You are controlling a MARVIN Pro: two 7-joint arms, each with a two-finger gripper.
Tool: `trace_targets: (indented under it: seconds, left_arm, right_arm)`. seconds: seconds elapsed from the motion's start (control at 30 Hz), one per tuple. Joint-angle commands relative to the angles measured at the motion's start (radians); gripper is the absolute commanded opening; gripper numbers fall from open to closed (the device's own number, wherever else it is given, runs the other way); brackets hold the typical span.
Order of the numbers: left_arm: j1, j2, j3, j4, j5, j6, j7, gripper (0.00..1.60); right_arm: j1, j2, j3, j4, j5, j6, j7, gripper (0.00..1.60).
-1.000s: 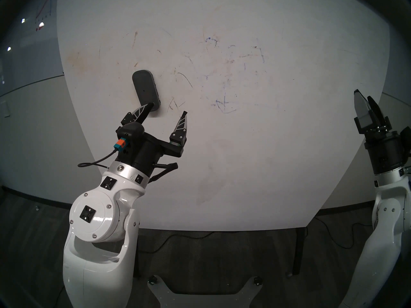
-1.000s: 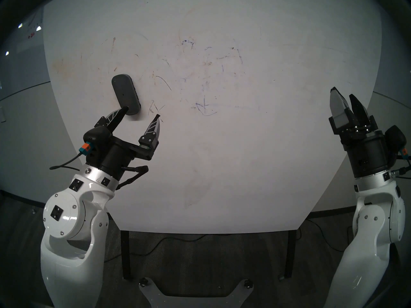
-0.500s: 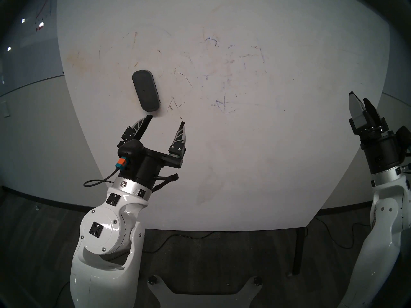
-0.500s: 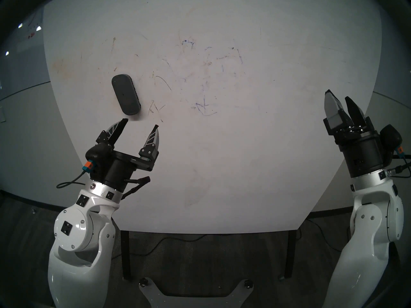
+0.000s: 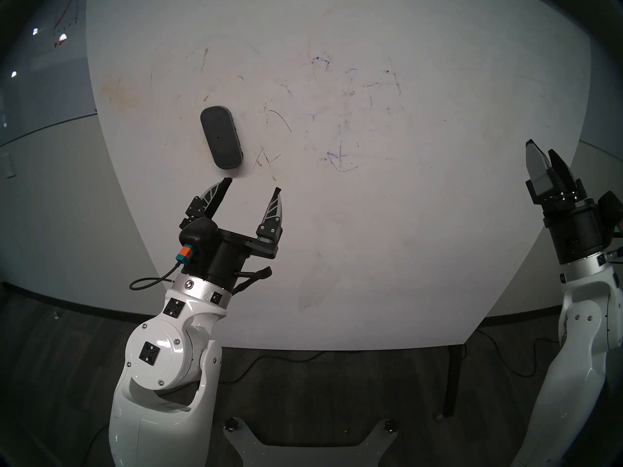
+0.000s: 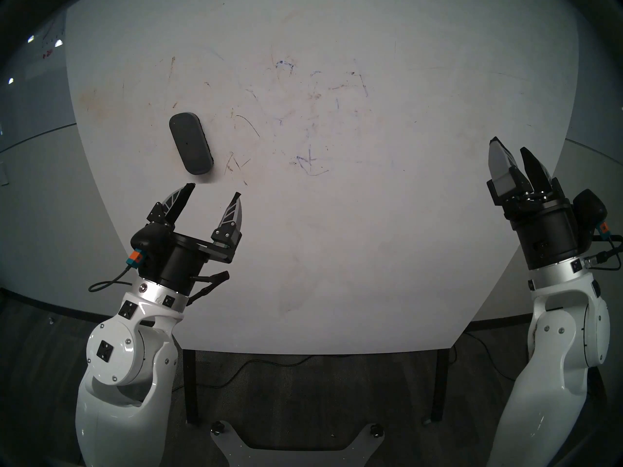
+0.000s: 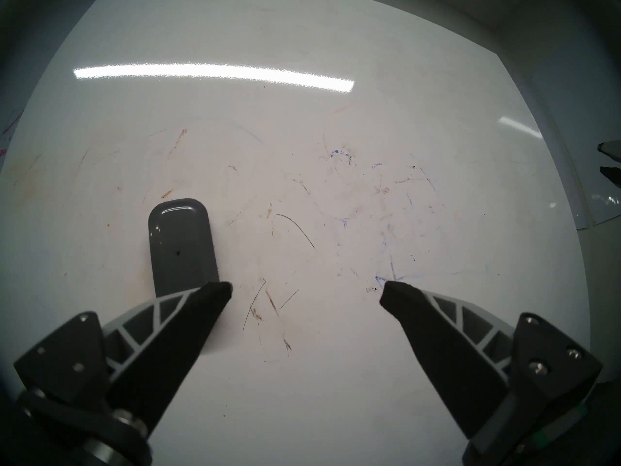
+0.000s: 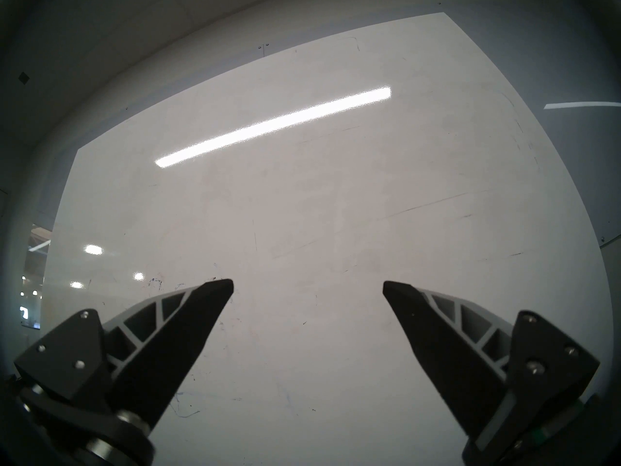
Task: Erase all marks on the whiteboard with the eraser
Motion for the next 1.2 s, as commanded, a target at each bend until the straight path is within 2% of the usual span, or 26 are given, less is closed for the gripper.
trace_targets:
  seconds: [0.0,1.17]
  left_arm:
    - [-0.006,0.003,-0.002,-0.014,-0.001,-0.016,-0.004,1.60]
    - [-0.007,-0.001,-0.006,-0.011,-0.004,-0.022,-0.014,1.60]
  right_arm:
    - [0.003,0.001,0.000,-0.016,-0.002,-0.006,0.003,1.60]
    - [0.008,-0.009,0.001,-0.016,-0.011,-0.005,0.013,1.60]
